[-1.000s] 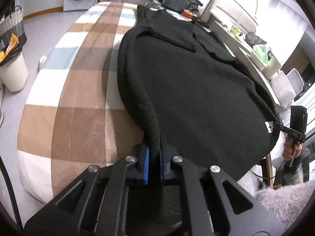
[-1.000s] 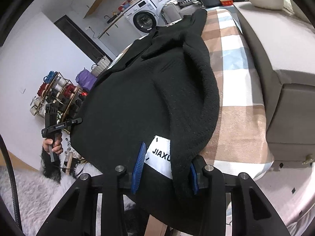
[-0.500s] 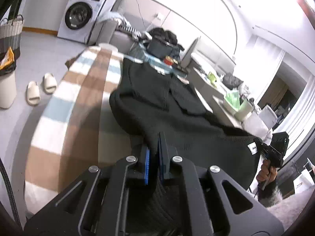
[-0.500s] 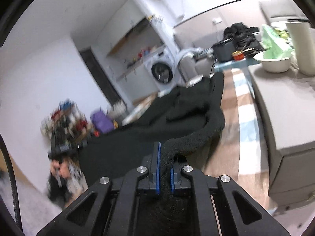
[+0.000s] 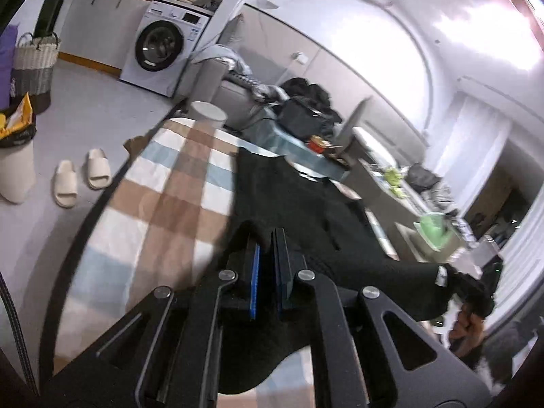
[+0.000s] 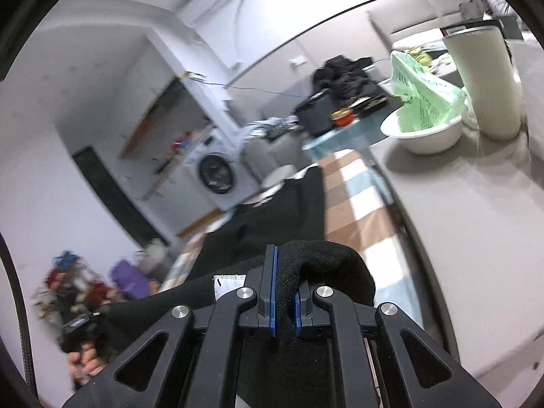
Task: Fold small clothes
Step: 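Lay the folded hem onto the shirt body and open both grippers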
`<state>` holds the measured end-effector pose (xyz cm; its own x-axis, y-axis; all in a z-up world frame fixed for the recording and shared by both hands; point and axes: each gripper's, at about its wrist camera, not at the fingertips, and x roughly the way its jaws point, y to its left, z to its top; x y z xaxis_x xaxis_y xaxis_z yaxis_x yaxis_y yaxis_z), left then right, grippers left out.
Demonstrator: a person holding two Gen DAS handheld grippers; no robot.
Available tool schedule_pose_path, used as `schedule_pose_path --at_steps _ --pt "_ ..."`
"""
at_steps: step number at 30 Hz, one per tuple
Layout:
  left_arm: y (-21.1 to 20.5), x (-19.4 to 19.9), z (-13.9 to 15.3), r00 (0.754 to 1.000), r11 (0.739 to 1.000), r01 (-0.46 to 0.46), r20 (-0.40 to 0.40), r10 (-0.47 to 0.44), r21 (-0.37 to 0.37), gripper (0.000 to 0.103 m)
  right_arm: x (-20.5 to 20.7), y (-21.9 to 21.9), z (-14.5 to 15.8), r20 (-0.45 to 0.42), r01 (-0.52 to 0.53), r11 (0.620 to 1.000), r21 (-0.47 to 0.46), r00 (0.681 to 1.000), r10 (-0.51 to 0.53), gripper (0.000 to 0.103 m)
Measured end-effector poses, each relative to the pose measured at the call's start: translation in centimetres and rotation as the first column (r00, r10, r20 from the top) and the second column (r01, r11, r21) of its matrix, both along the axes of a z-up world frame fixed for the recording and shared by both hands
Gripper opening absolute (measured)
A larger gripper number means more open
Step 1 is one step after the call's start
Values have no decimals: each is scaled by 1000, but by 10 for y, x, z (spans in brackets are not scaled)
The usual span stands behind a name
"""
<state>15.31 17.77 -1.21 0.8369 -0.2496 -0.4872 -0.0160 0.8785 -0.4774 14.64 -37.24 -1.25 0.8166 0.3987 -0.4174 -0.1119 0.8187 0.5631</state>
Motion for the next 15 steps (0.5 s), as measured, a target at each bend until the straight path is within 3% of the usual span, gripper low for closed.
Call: schedule_pose_path --at_steps 2,4,5,7,8,10,15 --pt "1 26 -9 997 999 -35 -69 37 27 5 26 9 -3 -52 36 998 -61 998 -39 10" --pt "8 47 -19 984 992 -109 -131 118 69 10 53 17 -11 -143 46 992 -117 988 -62 21" --pt "13 52 -22 977 985 -147 -144 160 94 15 61 18 -15 -175 47 988 -149 982 -74 21" --pt "23 54 -30 967 980 -174 -173 188 95 37 70 20 -23 -221 37 978 -207 972 -84 25" --pt "28 51 -34 964 981 -181 -184 192 75 41 66 18 -28 -233 38 975 -219 968 -90 27" --pt "31 42 -42 964 984 -172 -196 178 52 47 55 12 -30 -230 53 970 -237 967 -109 51" --pt "13 35 -63 967 996 -72 -239 85 61 50 26 -3 -33 -228 68 964 -255 965 -129 62"
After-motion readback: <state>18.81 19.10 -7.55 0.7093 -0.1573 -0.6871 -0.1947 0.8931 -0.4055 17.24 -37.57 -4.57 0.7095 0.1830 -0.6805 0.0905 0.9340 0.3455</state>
